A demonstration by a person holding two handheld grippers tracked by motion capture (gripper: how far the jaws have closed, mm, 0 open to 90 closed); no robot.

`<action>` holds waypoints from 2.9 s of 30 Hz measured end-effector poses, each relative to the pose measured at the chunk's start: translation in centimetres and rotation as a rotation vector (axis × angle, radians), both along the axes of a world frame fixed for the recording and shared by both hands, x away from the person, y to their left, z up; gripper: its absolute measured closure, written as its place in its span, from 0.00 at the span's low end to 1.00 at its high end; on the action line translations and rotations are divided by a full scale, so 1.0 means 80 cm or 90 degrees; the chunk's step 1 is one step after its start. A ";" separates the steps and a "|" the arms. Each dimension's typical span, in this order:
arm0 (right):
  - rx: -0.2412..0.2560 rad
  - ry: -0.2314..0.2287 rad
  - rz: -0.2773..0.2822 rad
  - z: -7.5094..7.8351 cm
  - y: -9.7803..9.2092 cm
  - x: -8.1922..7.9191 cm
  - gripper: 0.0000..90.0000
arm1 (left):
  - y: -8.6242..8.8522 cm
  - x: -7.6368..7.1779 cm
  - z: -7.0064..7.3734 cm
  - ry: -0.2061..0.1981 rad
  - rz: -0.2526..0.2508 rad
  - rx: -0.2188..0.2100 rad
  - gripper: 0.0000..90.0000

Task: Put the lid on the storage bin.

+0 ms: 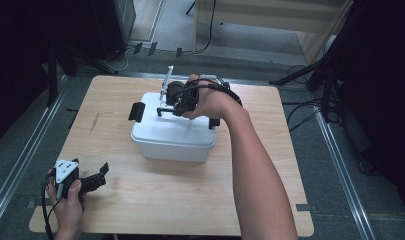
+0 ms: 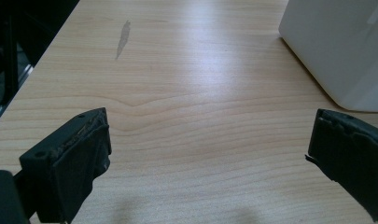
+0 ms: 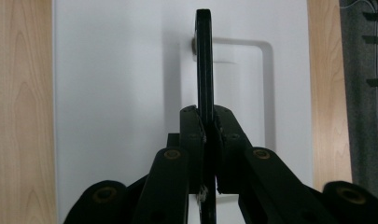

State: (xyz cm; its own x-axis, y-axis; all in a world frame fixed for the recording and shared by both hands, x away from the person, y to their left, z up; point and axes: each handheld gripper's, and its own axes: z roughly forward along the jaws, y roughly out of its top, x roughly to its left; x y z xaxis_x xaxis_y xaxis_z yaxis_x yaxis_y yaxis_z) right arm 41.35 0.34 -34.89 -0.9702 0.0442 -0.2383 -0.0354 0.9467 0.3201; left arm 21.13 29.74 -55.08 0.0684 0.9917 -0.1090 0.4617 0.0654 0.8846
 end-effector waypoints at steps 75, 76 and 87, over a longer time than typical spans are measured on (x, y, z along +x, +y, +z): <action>0.072 0.056 -0.225 -0.044 -0.258 -0.051 0.00 | -0.003 0.000 0.000 0.001 -0.002 0.015 0.00; 0.075 0.056 -0.227 -0.045 -0.259 -0.053 0.00 | -0.003 0.000 0.000 0.001 -0.002 0.015 0.00; 0.132 0.019 -0.282 -0.072 -0.278 -0.071 0.00 | -0.003 0.000 0.000 0.000 -0.004 0.016 0.00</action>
